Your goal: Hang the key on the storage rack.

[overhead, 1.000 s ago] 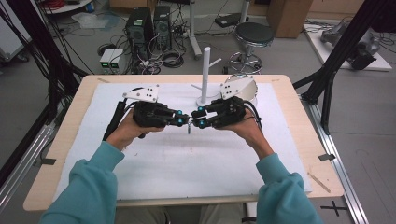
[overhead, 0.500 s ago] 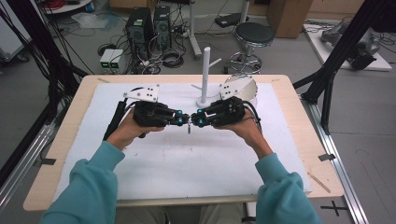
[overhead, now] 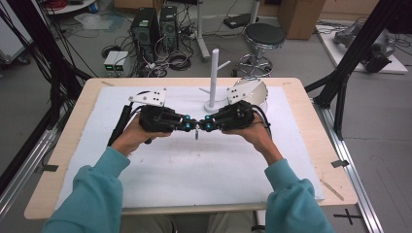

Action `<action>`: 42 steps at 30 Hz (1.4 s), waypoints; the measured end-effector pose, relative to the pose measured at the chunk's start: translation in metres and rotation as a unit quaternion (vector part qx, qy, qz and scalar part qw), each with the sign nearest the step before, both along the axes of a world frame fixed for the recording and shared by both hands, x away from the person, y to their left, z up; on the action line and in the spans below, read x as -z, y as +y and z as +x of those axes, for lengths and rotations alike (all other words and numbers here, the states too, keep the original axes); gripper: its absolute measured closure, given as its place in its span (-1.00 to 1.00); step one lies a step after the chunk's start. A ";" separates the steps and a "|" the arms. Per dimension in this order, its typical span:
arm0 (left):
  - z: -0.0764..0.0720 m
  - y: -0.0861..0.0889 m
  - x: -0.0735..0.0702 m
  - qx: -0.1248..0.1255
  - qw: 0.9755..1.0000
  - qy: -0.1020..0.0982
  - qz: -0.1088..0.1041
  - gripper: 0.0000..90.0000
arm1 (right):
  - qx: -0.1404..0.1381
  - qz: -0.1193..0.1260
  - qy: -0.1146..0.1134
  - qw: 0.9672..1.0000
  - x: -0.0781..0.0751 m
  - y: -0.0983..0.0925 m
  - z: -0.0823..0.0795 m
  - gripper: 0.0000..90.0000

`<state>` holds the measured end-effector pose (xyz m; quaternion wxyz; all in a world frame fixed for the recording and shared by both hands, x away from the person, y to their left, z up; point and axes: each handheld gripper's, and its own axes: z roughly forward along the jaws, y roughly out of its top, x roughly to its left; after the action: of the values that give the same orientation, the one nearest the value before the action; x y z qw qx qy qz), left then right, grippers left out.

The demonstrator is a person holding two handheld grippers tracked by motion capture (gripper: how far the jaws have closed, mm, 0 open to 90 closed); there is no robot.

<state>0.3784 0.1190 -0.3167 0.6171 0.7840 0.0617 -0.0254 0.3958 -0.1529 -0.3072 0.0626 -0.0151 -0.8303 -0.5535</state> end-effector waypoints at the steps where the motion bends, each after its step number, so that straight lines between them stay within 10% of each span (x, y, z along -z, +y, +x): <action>1: 0.000 0.000 0.000 -0.002 1.000 0.001 0.000 0.96 | 0.003 -0.003 0.005 1.000 -0.001 0.000 -0.001 0.97; 14: 0.003 0.005 0.000 -0.014 1.000 0.026 -0.004 0.88 | 0.015 -0.012 0.010 1.000 -0.004 0.004 0.000 0.97; 31: 0.003 0.043 0.011 -0.095 0.995 -0.010 -0.015 -0.25 | 0.054 -0.013 0.023 0.998 -0.005 -0.003 0.008 0.98; 37: -0.005 0.070 0.024 -0.164 0.986 -0.022 -0.005 -0.87 | 0.070 -0.012 0.019 0.997 -0.007 -0.009 0.008 0.98; 42: -0.016 0.097 0.039 -0.208 0.978 -0.033 0.002 -0.96 | 0.077 -0.009 0.020 0.997 -0.010 -0.014 0.010 0.98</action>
<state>0.3619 0.2161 -0.3560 0.6093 0.7554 0.2035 0.1292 0.4060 -0.1669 -0.2975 0.0364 -0.0911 -0.8300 -0.5490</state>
